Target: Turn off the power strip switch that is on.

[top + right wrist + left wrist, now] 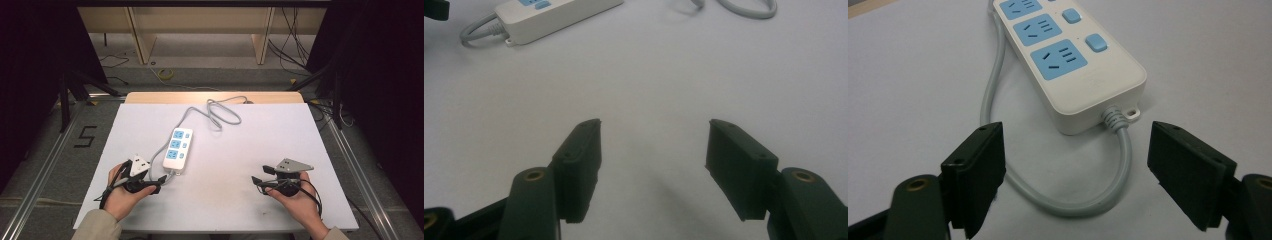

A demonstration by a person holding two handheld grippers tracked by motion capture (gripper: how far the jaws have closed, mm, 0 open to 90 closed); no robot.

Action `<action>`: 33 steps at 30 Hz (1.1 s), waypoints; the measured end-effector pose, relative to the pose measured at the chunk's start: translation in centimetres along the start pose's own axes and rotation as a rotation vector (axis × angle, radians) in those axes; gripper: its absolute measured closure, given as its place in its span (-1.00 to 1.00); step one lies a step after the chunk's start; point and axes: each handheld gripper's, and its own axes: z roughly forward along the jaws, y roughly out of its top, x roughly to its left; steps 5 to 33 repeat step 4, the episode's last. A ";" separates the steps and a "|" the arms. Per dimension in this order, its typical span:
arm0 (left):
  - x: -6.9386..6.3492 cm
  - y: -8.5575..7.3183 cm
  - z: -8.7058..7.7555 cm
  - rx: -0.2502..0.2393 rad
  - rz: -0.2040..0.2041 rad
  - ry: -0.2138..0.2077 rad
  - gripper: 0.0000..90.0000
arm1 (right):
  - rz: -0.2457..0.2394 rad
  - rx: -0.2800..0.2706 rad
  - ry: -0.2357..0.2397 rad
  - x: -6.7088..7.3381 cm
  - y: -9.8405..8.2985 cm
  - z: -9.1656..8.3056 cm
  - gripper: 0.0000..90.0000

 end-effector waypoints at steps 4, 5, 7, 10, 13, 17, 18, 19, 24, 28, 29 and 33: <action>0.0 0.0 0.1 -0.001 -0.002 0.004 -0.50 | 0.002 -0.002 -0.005 0.0 0.0 0.0 -0.13; 0.0 0.0 0.1 -0.001 -0.002 0.004 -0.50 | 0.002 -0.002 -0.005 0.0 0.0 0.0 -0.13; 0.0 0.0 0.1 -0.001 -0.002 0.004 -0.50 | 0.002 -0.002 -0.005 0.0 0.0 0.0 -0.13; 0.0 0.0 0.1 -0.001 -0.002 0.004 -0.50 | 0.002 -0.002 -0.005 0.0 0.0 0.0 -0.13; 0.0 0.0 0.1 -0.001 -0.002 0.004 -0.50 | 0.002 -0.002 -0.005 0.0 0.0 0.0 -0.13; 0.0 0.0 0.1 -0.001 -0.002 0.004 -0.50 | 0.002 -0.002 -0.005 0.0 0.0 0.0 -0.13; 0.0 0.0 0.1 -0.001 -0.002 0.004 -0.50 | 0.002 -0.002 -0.005 0.0 0.0 0.0 -0.13; 0.0 0.0 0.1 -0.001 -0.002 0.004 -0.50 | 0.002 -0.002 -0.005 0.0 0.0 0.0 -0.13; 0.0 0.0 0.1 -0.001 -0.002 0.004 -0.50 | 0.002 -0.002 -0.005 0.0 0.0 0.0 -0.13; 0.0 0.0 0.1 -0.001 -0.002 0.004 -0.50 | 0.002 -0.002 -0.005 0.0 0.0 0.0 -0.13; 0.0 0.0 0.1 -0.001 -0.002 0.004 -0.50 | 0.002 -0.002 -0.005 0.0 0.0 0.0 -0.13; 0.0 0.0 0.1 -0.001 -0.002 0.004 -0.50 | 0.002 -0.002 -0.005 0.0 0.0 0.0 -0.13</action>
